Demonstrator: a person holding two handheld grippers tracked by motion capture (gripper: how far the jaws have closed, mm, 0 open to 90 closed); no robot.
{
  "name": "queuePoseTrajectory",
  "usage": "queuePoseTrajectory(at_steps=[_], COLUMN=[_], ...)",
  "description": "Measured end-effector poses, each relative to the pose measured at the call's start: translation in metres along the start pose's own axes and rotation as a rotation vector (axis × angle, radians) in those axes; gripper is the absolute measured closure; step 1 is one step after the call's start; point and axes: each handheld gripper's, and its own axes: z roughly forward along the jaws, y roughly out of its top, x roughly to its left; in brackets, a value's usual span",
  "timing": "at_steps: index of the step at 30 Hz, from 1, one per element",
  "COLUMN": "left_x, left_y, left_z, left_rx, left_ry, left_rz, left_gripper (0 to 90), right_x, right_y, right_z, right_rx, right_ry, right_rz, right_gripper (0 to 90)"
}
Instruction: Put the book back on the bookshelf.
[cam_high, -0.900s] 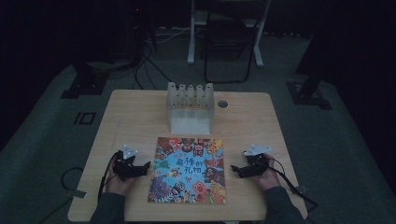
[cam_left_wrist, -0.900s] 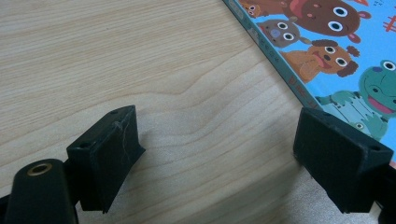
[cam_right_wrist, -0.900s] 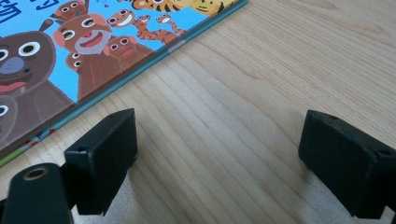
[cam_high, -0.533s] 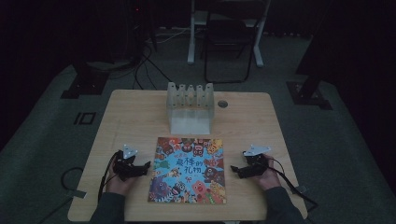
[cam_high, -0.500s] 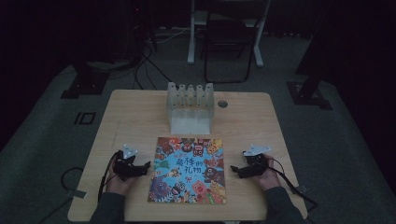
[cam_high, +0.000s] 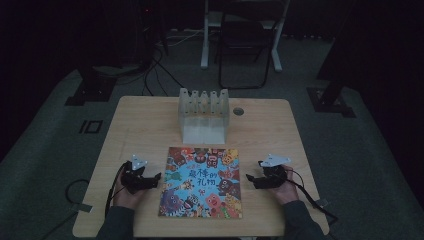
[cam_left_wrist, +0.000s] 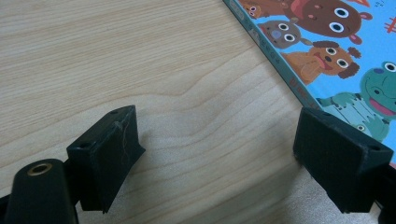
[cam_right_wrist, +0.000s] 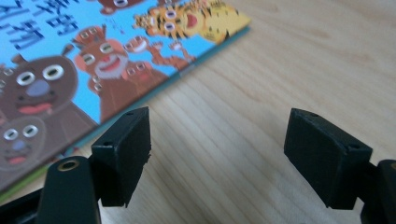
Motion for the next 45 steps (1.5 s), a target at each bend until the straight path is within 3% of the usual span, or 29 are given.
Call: queuePoseTrajectory(at_steps=[15,22,28,32,37,41,42,45], left_x=[0.0,0.0,0.0,-0.001,0.0,-0.003,-0.007,-0.013], left_y=[0.0,0.001,0.001,0.001,-0.001,-0.002,-0.002,-0.001], left_z=[0.0,0.0,0.0,-0.001,-0.002,-0.003,-0.006,-0.012], left_rx=[-0.001,0.007,0.013,0.0,-0.011,-0.029,-0.044,-0.091], left_ry=[0.001,-0.009,-0.015,0.017,0.016,0.038,0.061,0.045], left_rz=[-0.001,0.008,0.015,-0.019,-0.016,0.017,0.04,0.062], left_gripper=[14.5,13.6,12.7,18.2,22.0,28.2,28.4,28.2], right_x=[0.012,0.011,0.006,0.0,-0.006,-0.011,-0.012,-0.013], right_y=[0.042,0.058,0.068,0.072,0.077,0.079,0.078,0.077], right_z=[0.0,0.003,0.013,0.025,0.039,0.052,0.056,0.063], right_rx=[-0.045,-0.063,-0.066,-0.069,-0.064,-0.048,-0.039,-0.013], right_ry=[0.012,0.025,0.034,0.061,0.074,0.097,0.109,0.129], right_rz=[-0.063,-0.082,-0.073,-0.041,-0.007,0.01,0.013,0.016], right_gripper=[22.5,22.4,21.7,21.0,20.1,16.7,14.9,13.2])
